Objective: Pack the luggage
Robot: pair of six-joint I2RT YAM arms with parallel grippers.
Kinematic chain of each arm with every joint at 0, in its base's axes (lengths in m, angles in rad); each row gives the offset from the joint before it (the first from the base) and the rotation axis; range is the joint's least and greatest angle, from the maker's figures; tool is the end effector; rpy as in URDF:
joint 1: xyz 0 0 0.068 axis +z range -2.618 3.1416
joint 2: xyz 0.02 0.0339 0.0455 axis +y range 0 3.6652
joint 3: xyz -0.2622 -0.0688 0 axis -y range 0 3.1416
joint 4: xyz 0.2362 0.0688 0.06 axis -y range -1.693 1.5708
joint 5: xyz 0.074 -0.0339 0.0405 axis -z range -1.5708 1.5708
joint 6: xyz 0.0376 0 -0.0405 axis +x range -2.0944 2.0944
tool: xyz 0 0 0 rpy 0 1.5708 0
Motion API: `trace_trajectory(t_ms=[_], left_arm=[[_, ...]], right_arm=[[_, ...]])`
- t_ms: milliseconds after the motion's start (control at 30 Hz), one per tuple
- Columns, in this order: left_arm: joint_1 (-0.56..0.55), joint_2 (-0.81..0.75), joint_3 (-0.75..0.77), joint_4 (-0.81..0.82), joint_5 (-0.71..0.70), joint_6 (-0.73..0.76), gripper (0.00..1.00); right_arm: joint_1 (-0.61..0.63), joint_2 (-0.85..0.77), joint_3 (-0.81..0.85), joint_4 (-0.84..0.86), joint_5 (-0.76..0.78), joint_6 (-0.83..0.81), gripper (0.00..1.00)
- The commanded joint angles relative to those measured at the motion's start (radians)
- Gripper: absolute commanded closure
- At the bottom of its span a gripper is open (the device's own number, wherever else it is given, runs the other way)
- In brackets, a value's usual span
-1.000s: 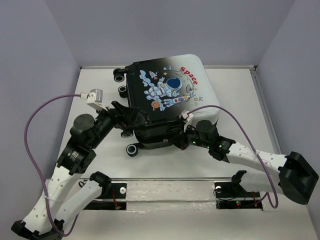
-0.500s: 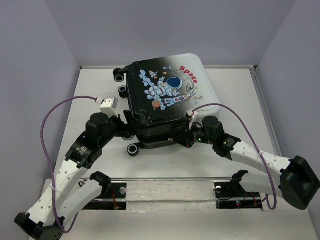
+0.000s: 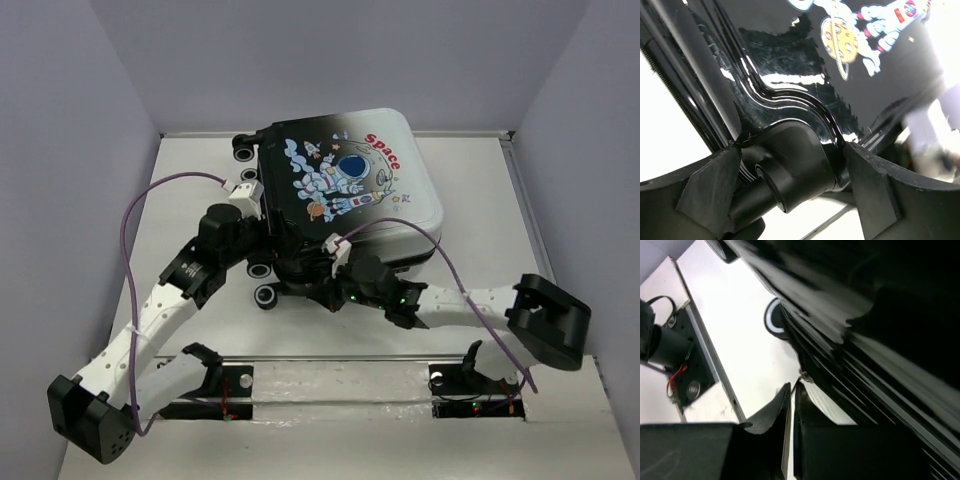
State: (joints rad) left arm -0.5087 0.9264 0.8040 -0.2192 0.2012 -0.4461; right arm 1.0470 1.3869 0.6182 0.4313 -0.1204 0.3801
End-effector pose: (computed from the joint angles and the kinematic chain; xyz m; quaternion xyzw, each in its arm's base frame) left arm 0.1786 -0.1082 0.3167 0.0833 0.8107 -0.3365 0.4719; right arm 0.1404 0.2522 0.2133 -0.2994 0.7581 0.4150 0.4043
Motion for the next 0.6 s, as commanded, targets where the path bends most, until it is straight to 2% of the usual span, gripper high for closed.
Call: trace_trajectory(t_ms=[0, 133, 233, 300, 333, 367, 400, 533, 567], left_arm=[[-0.103, 0.158, 0.177, 0.308, 0.181, -0.078, 0.07], [-0.122, 0.181, 0.245, 0.310, 0.159, -0.100, 0.07], [-0.123, 0.170, 0.248, 0.319, 0.147, -0.114, 0.07], [-0.122, 0.154, 0.250, 0.313, 0.098, -0.114, 0.05], [-0.119, 0.150, 0.265, 0.258, 0.063, -0.103, 0.02], [-0.114, 0.144, 0.305, 0.230, -0.028, -0.080, 0.01], [-0.103, 0.141, 0.325, 0.195, -0.066, -0.075, 0.01], [0.014, 0.163, 0.415, 0.166, -0.152, -0.062, 0.01], [0.075, 0.196, 0.449, 0.164, -0.151, -0.037, 0.01]], right_arm=[[0.260, 0.225, 0.159, 0.288, -0.088, 0.095, 0.93], [0.291, 0.218, 0.158, 0.363, -0.117, 0.079, 0.93], [0.291, 0.157, 0.124, 0.292, -0.056, 0.043, 0.93], [0.262, 0.059, 0.033, 0.270, -0.013, 0.066, 0.91], [0.228, 0.020, 0.003, 0.233, -0.001, 0.083, 0.71], [0.219, -0.064, -0.032, 0.184, 0.017, 0.088, 0.60], [0.219, -0.106, -0.038, 0.052, 0.040, 0.079, 0.42], [0.209, -0.291, -0.006, -0.251, 0.252, 0.028, 0.24], [0.182, -0.354, -0.003, -0.284, 0.270, 0.023, 0.23]])
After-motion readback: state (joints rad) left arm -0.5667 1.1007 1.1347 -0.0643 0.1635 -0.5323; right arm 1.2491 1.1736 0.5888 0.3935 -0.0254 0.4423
